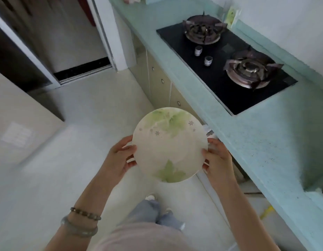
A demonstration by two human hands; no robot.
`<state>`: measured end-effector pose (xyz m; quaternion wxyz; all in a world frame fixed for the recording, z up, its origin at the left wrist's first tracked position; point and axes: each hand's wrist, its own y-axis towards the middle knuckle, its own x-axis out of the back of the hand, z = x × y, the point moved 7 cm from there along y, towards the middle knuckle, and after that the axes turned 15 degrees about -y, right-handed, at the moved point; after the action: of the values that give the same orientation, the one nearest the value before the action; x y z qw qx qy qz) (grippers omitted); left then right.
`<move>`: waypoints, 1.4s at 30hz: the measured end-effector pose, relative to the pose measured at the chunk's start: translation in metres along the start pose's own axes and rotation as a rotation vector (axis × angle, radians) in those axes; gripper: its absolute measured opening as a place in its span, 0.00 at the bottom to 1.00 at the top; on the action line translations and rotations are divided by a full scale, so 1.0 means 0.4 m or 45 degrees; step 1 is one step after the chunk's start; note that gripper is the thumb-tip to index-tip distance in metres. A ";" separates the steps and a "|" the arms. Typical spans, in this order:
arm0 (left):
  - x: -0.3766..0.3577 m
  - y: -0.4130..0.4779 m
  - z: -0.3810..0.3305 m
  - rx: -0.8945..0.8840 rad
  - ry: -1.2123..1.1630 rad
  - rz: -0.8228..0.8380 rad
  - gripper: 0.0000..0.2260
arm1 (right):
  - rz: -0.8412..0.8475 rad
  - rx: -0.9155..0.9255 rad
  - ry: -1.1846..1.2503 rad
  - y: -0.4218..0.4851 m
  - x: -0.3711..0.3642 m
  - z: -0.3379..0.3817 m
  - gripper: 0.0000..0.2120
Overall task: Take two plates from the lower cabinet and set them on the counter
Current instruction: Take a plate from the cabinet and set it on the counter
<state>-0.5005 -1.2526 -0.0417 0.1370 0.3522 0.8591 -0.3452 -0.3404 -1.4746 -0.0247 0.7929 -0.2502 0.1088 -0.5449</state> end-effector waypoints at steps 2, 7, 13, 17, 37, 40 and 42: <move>0.080 -0.018 -0.043 -0.050 -0.079 -0.066 0.18 | 0.112 0.015 -0.064 0.004 -0.097 0.020 0.16; 0.265 -0.048 -0.132 -0.141 -0.215 -0.202 0.16 | 0.282 0.014 -0.153 0.020 -0.329 0.047 0.16; 0.484 -0.016 -0.282 -0.176 -0.333 -0.314 0.16 | 0.421 0.023 -0.205 0.034 -0.631 0.085 0.16; 0.598 0.036 -0.417 -0.195 -0.322 -0.335 0.15 | 0.436 0.000 -0.159 0.044 -0.816 0.116 0.16; 0.717 0.563 -0.806 -0.092 -0.225 -0.192 0.16 | 0.300 -0.057 -0.057 0.419 -1.220 0.323 0.16; 0.696 0.675 -0.878 -0.091 -0.202 -0.194 0.16 | 0.305 -0.055 -0.034 0.513 -1.273 0.394 0.15; 0.673 0.750 -0.928 -0.100 -0.184 -0.180 0.15 | 0.303 -0.043 -0.009 0.573 -1.297 0.449 0.15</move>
<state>-0.4800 -0.7053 -0.0506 0.1878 0.2593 0.8825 -0.3446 -0.2734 -0.8836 -0.0421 0.8479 -0.2507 0.1441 -0.4443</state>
